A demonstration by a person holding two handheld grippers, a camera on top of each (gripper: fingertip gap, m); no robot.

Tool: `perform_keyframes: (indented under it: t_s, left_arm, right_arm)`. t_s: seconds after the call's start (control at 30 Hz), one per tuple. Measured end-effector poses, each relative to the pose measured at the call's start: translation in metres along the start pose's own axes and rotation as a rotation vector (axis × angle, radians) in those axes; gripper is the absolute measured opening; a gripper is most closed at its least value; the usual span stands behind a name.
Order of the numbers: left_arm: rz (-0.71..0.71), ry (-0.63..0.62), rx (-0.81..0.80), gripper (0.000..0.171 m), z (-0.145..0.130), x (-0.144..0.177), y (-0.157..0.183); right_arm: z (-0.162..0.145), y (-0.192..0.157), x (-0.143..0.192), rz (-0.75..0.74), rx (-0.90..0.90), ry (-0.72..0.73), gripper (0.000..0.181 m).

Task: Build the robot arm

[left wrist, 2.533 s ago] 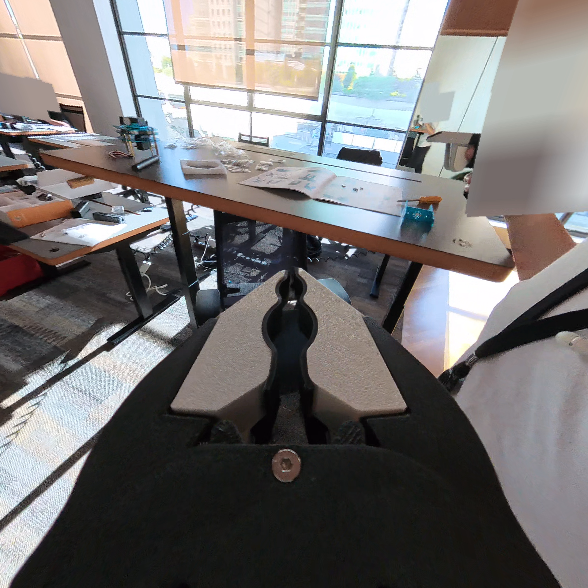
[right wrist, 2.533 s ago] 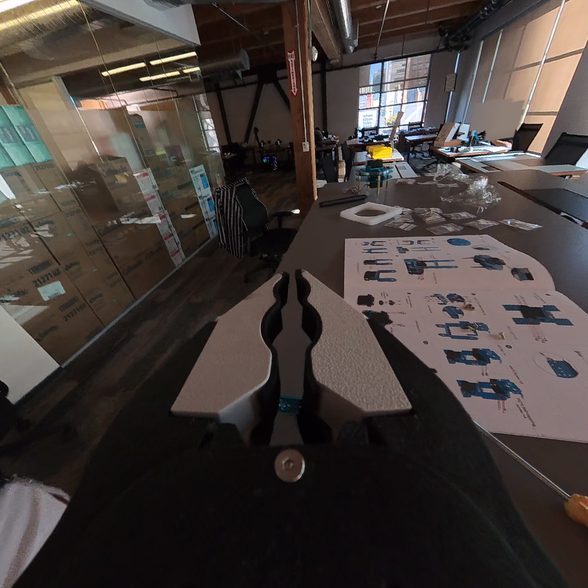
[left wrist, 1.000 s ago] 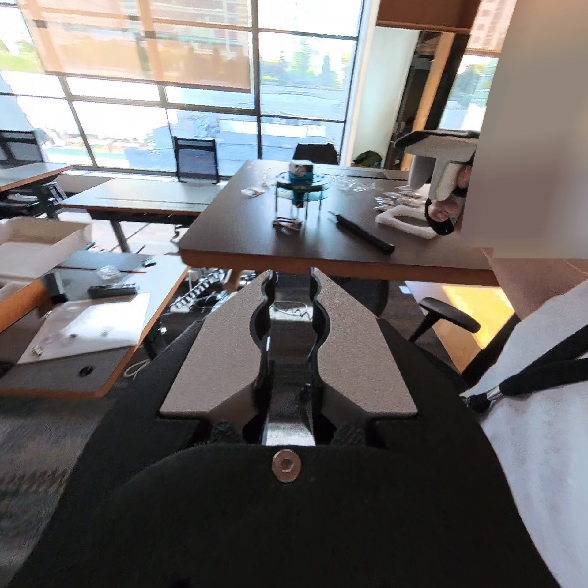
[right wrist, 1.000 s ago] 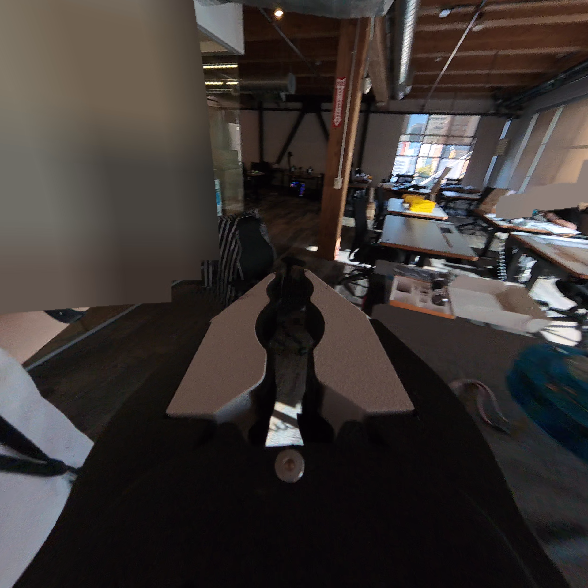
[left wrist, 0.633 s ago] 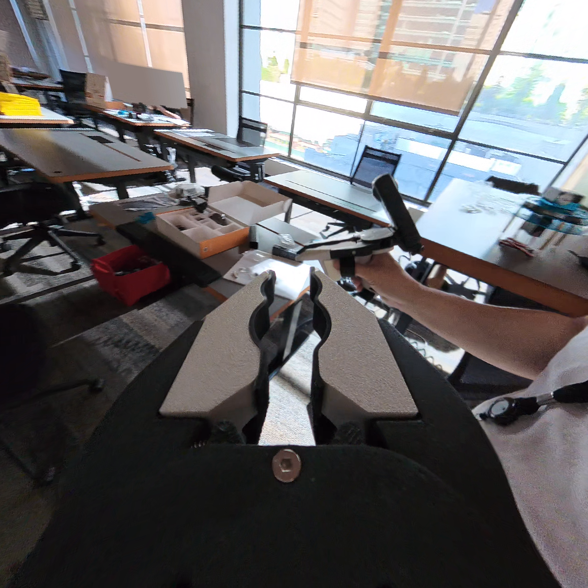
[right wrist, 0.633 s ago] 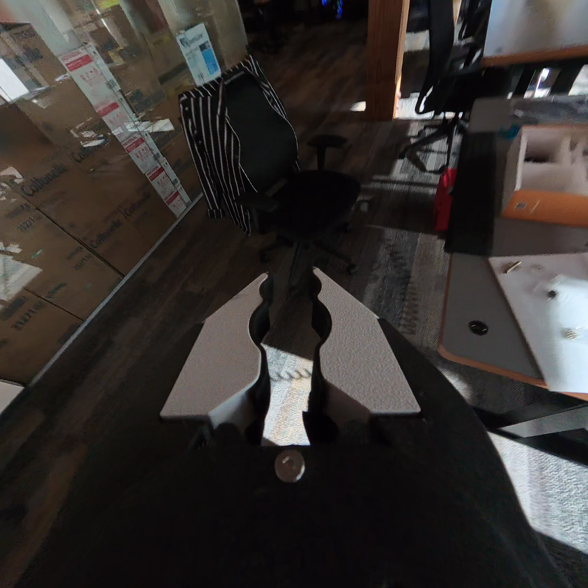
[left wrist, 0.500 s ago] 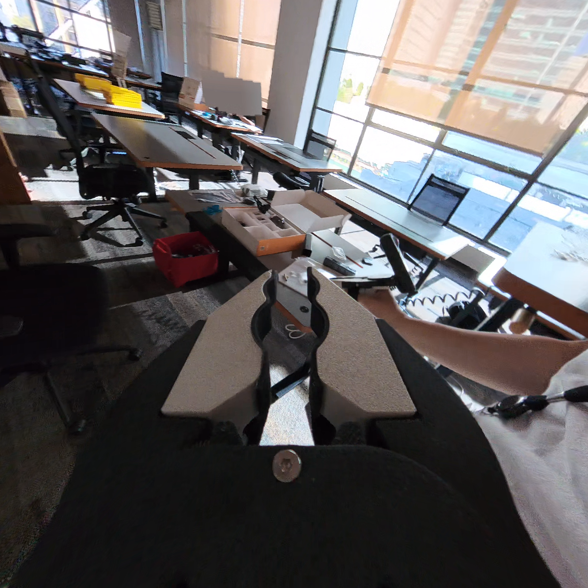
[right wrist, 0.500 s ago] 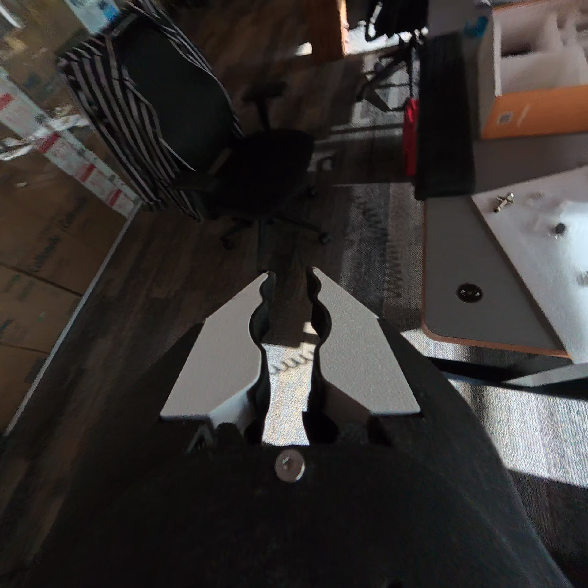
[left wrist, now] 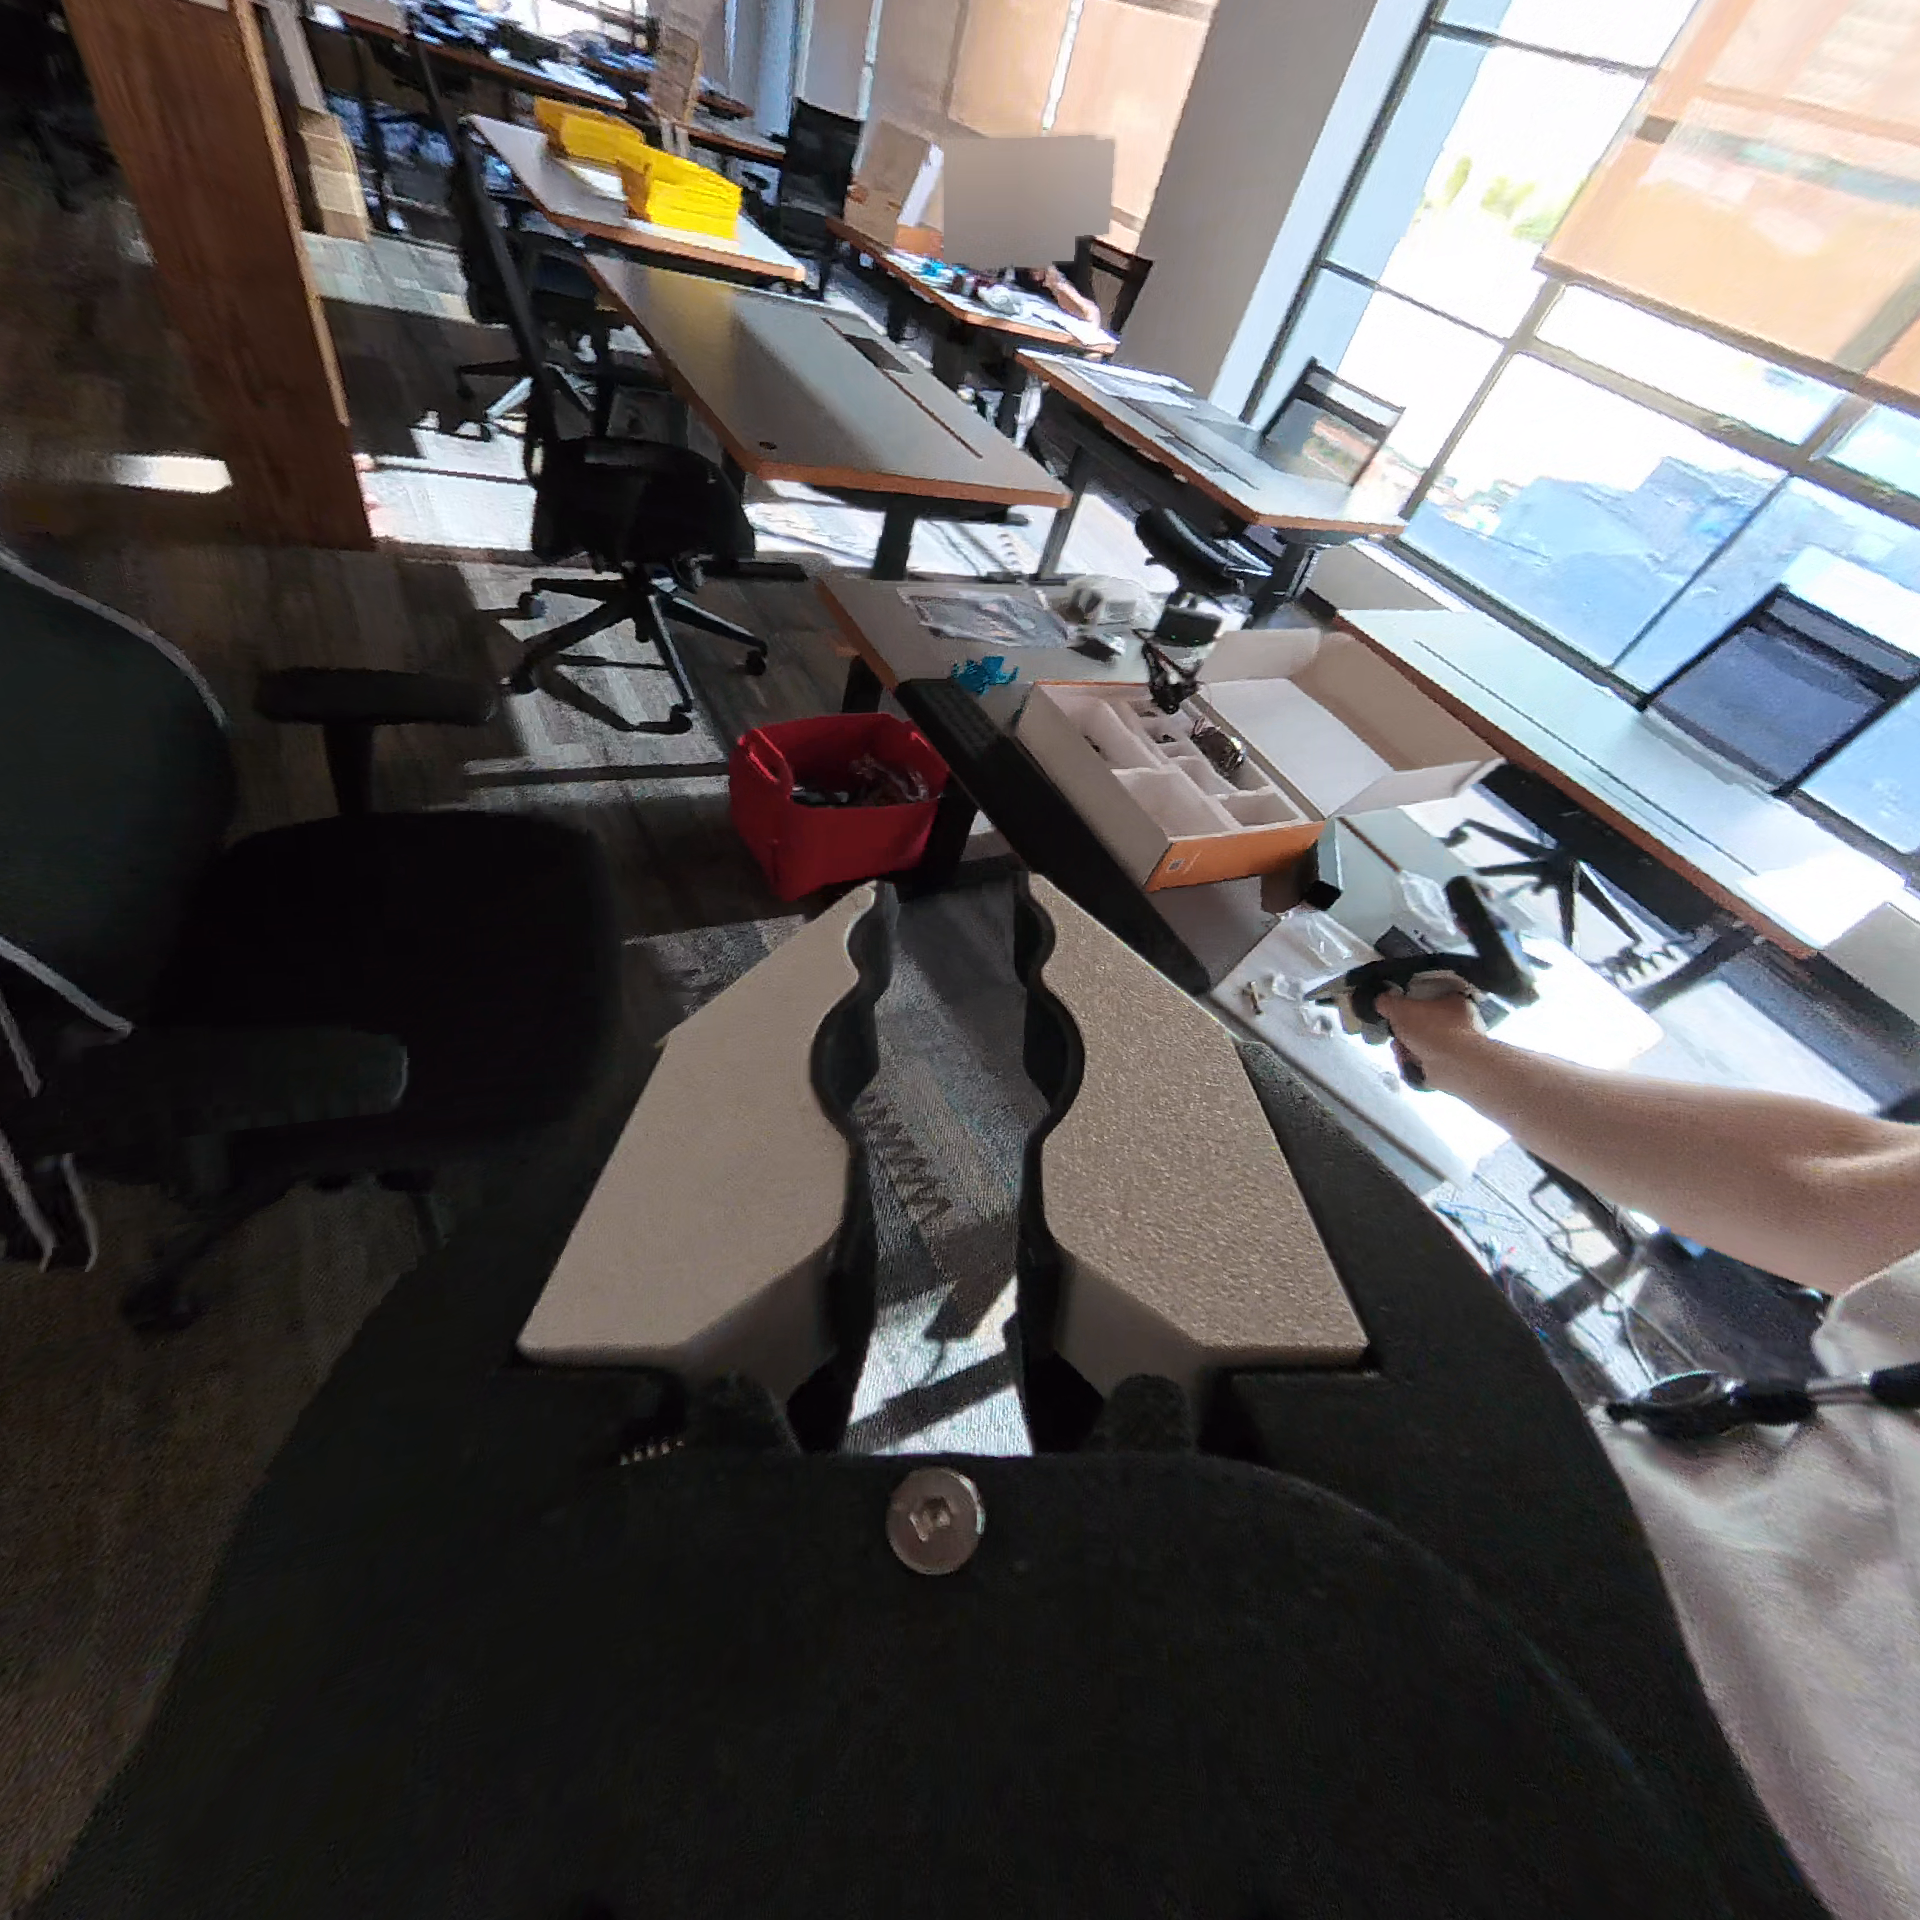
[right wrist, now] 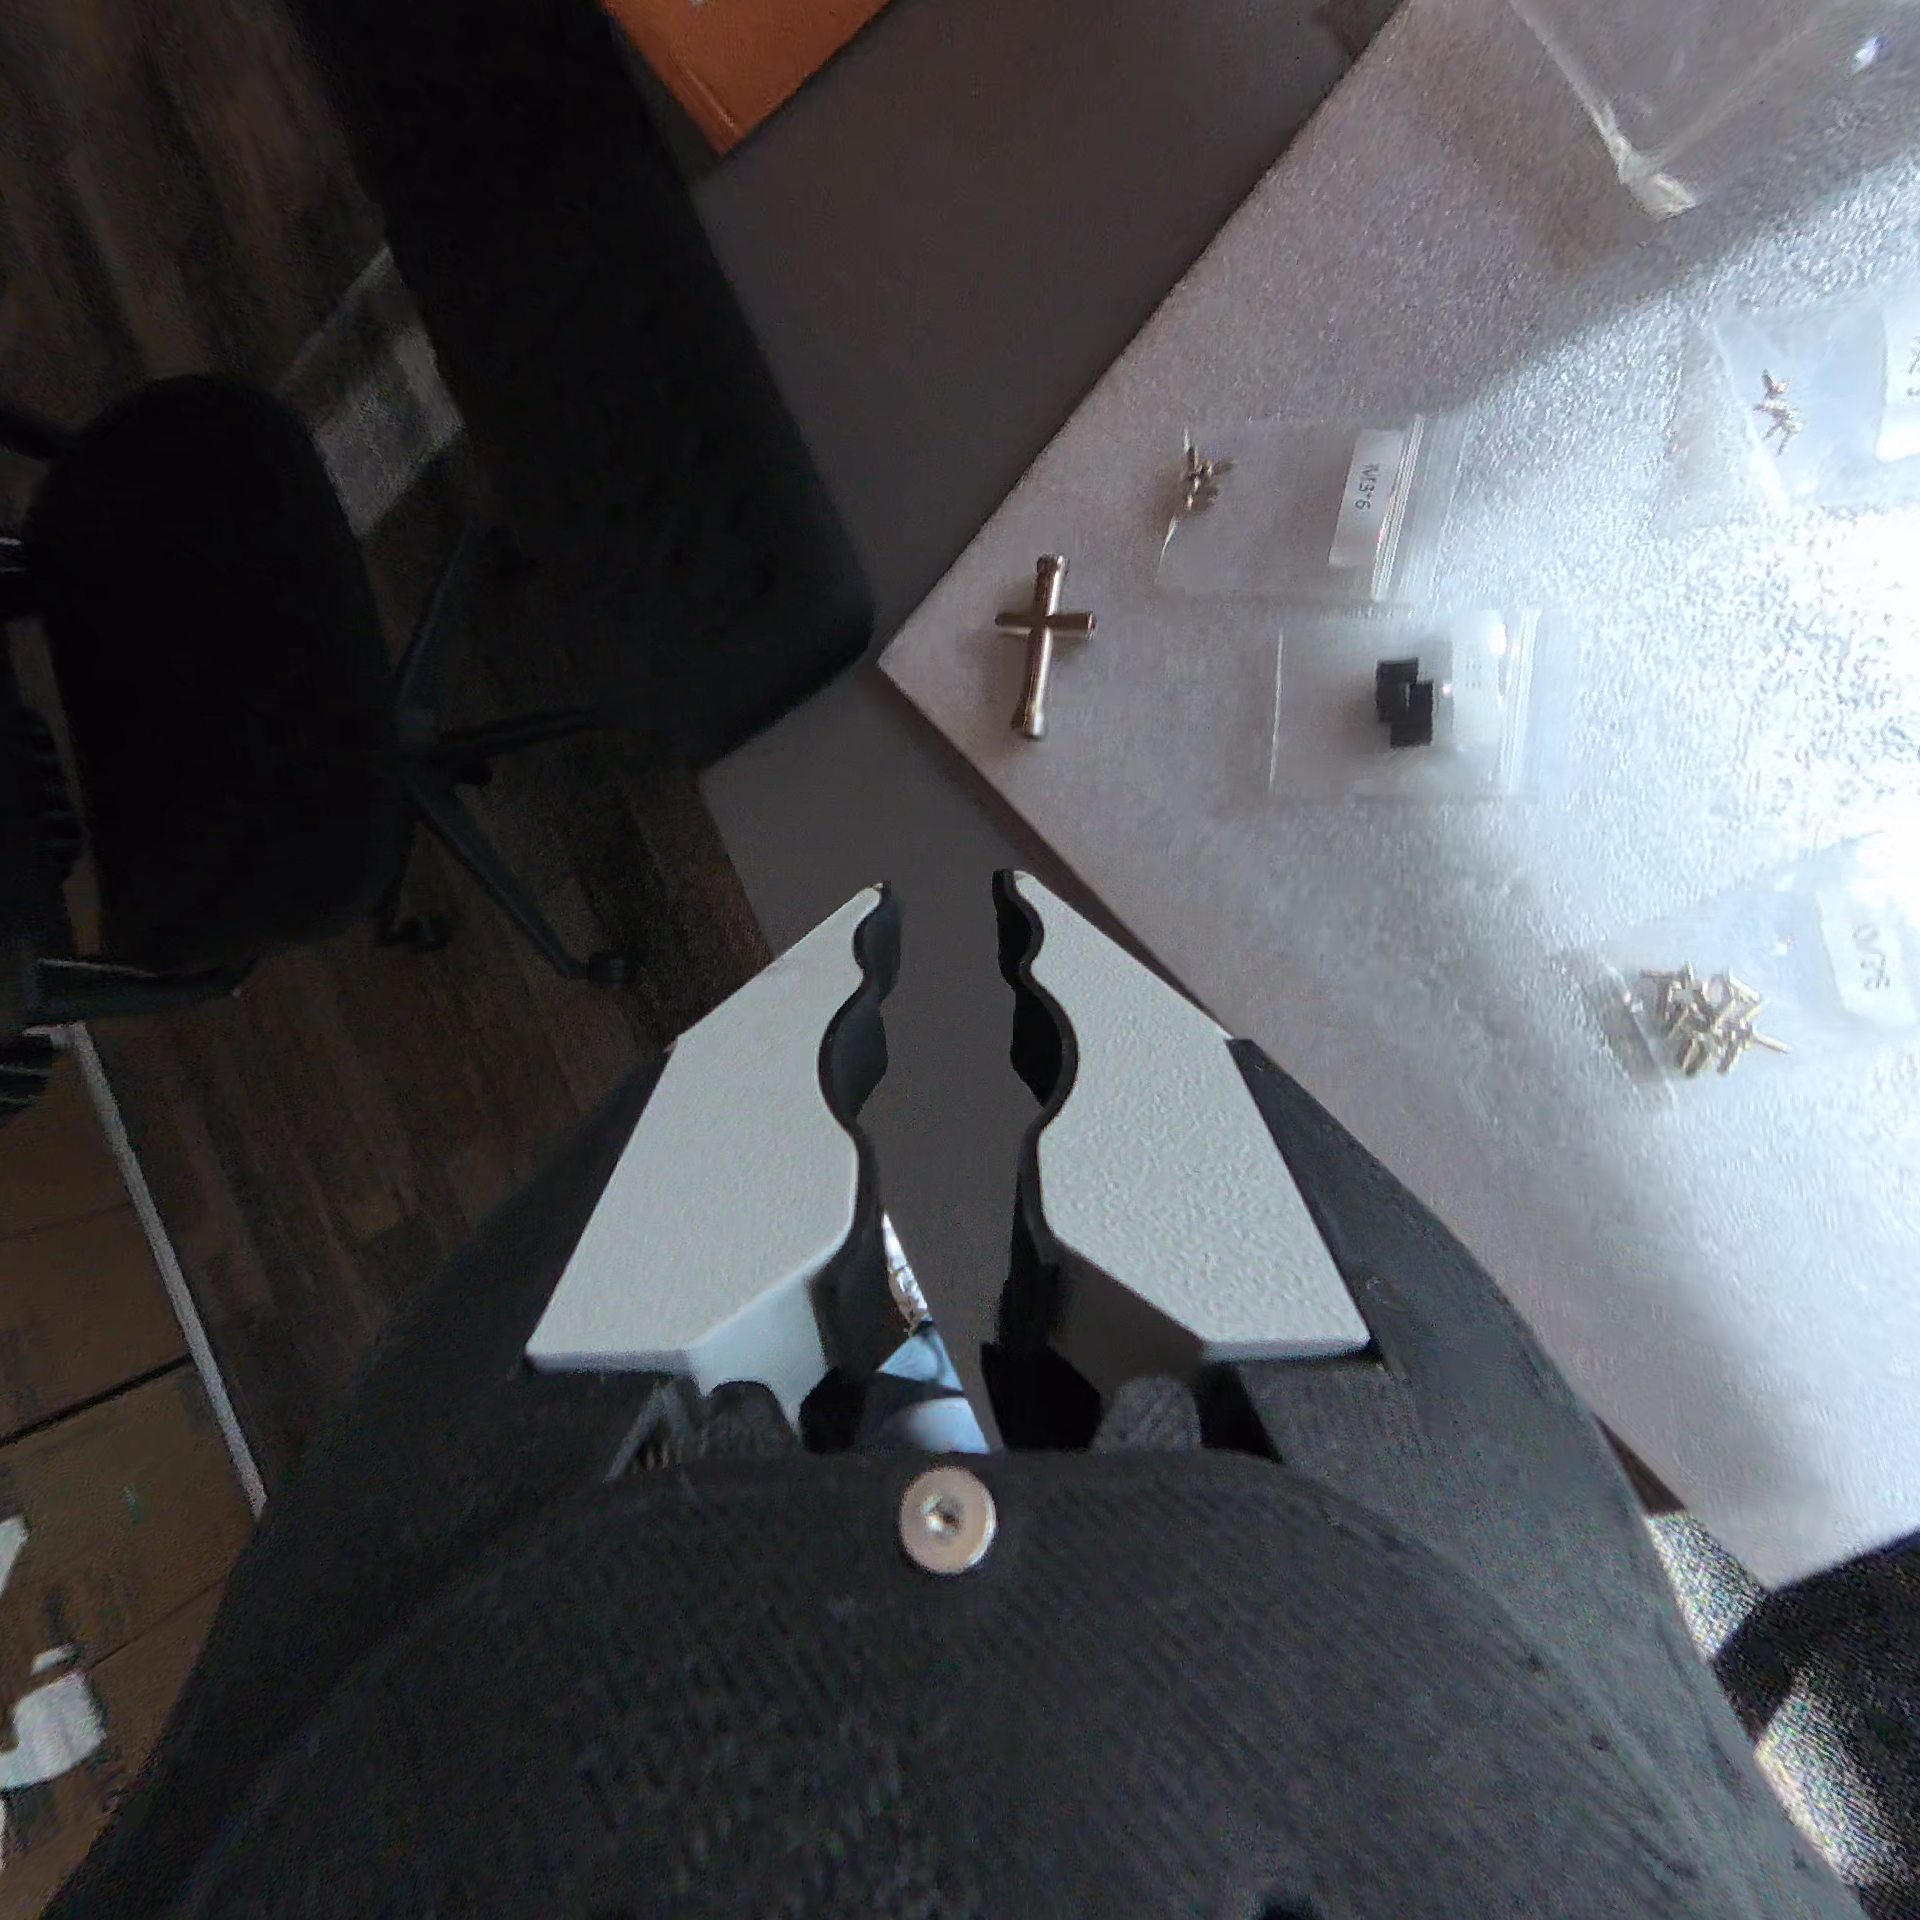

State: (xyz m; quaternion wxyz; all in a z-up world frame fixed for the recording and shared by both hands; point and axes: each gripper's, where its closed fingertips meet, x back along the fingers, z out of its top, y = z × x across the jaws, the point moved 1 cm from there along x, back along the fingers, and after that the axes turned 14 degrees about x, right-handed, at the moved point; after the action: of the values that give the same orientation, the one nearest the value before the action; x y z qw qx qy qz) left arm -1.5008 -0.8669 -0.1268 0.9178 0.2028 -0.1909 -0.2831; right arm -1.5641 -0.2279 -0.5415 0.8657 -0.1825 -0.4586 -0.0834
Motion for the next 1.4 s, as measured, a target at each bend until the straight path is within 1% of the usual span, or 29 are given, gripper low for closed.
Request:
perform_keyframes:
  t_s: [0.07,0.13,0.23,0.3,0.33,0.37,0.4,0.43,0.5,0.57,0.6,0.63,0.67,0.7,0.77,0.8,0.87,0.9,0.93,1.0,1.07,1.1,1.13,1.2,1.23,1.33,1.4]
  left_arm:
    - [-0.041,-0.022,-0.031,0.020,0.031,-0.043,-0.005]
    - [-0.053,-0.056,-0.079,0.020,0.055,-0.089,-0.010]
    - [-0.112,-0.124,-0.129,0.019,0.074,-0.168,-0.012]
    - [-0.157,-0.175,-0.148,0.019,0.078,-0.224,-0.009]
    - [-0.178,-0.187,-0.152,0.019,0.079,-0.251,-0.005]
    - [-0.211,-0.200,-0.153,0.019,0.079,-0.277,0.002]
    - [-0.256,-0.220,-0.159,0.019,0.076,-0.303,0.011]
    - [-0.300,-0.255,-0.169,0.018,0.070,-0.328,0.021]
    - [-0.403,-0.353,-0.171,0.017,0.053,-0.373,0.042]
    - [-0.541,-0.446,-0.151,0.014,0.034,-0.410,0.071]
    - [-0.610,-0.492,-0.149,0.015,0.021,-0.426,0.084]
    - [-0.680,-0.544,-0.155,0.015,0.006,-0.440,0.098]
    - [-0.752,-0.605,-0.160,0.017,-0.011,-0.451,0.111]
    - [-0.832,-0.672,-0.155,0.018,-0.030,-0.459,0.126]
    - [-1.025,-0.826,-0.107,0.020,-0.069,-0.461,0.159]
    - [-1.131,-0.913,-0.080,0.021,-0.086,-0.455,0.176]
    - [-1.331,-1.071,-0.061,0.021,-0.116,-0.434,0.208]
    - [-1.419,-1.130,-0.090,0.019,-0.128,-0.420,0.223]
    - [-1.499,-1.171,-0.158,0.019,-0.138,-0.404,0.239]
    - [-1.681,-1.213,-0.282,0.019,-0.146,-0.355,0.272]
    - [-1.885,-1.245,-0.316,0.020,-0.140,-0.290,0.302]
    - [-1.977,-1.275,-0.318,0.023,-0.137,-0.255,0.313]
    - [-2.062,-1.317,-0.319,0.025,-0.135,-0.219,0.321]
    - [-2.200,-1.369,-0.357,0.026,-0.134,-0.149,0.332]
    - [-2.253,-1.368,-0.390,0.027,-0.136,-0.114,0.339]
    - [-2.382,-1.331,-0.441,0.027,-0.144,-0.006,0.359]
    - [-2.443,-1.316,-0.489,0.024,-0.164,0.071,0.369]
  right_arm:
    - [0.013,0.005,-0.020,-0.006,-0.014,-0.009,0.018]
    - [0.023,0.009,-0.039,-0.011,-0.012,-0.038,0.019]
    - [0.029,0.019,-0.067,-0.054,0.005,-0.085,0.019]
    - [0.019,0.024,-0.088,-0.065,0.023,-0.178,0.020]
    - [0.011,0.027,-0.094,-0.083,0.048,-0.245,0.017]
    - [0.018,0.031,-0.094,-0.115,0.085,-0.214,0.008]
    - [0.021,0.034,-0.094,-0.140,0.105,-0.212,0.007]
    - [0.020,0.034,-0.095,-0.133,0.122,-0.233,0.007]
    - [0.023,0.031,-0.088,-0.132,0.142,-0.222,0.007]
    - [0.038,0.019,-0.072,-0.121,0.172,-0.100,0.007]
    - [0.049,0.007,-0.060,-0.090,0.196,-0.014,0.007]
    - [0.067,-0.015,-0.044,-0.019,0.233,0.120,0.007]
    - [0.084,-0.039,-0.019,0.027,0.270,0.259,0.007]
    - [0.100,-0.061,0.011,0.040,0.303,0.387,0.007]
    - [0.125,-0.109,0.087,0.033,0.342,0.651,0.007]
    - [0.130,-0.130,0.127,-0.010,0.353,0.760,0.007]
    - [0.125,-0.168,0.196,-0.132,0.386,0.882,0.007]
    - [0.117,-0.183,0.226,-0.207,0.398,0.920,0.007]
    - [0.106,-0.195,0.255,-0.284,0.395,0.958,0.007]
    - [0.077,-0.219,0.309,-0.376,0.356,1.019,0.007]
    - [0.046,-0.242,0.360,-0.450,0.312,1.079,0.007]
    - [0.029,-0.253,0.383,-0.466,0.280,1.113,0.007]
    - [0.011,-0.262,0.406,-0.494,0.243,1.138,0.007]
    - [-0.031,-0.281,0.451,-0.607,0.234,1.178,0.006]
    - [-0.055,-0.287,0.472,-0.695,0.229,1.165,0.006]
    - [-0.140,-0.306,0.531,-0.954,0.227,1.053,0.007]
    - [-0.201,-0.321,0.568,-1.064,0.235,0.949,0.007]
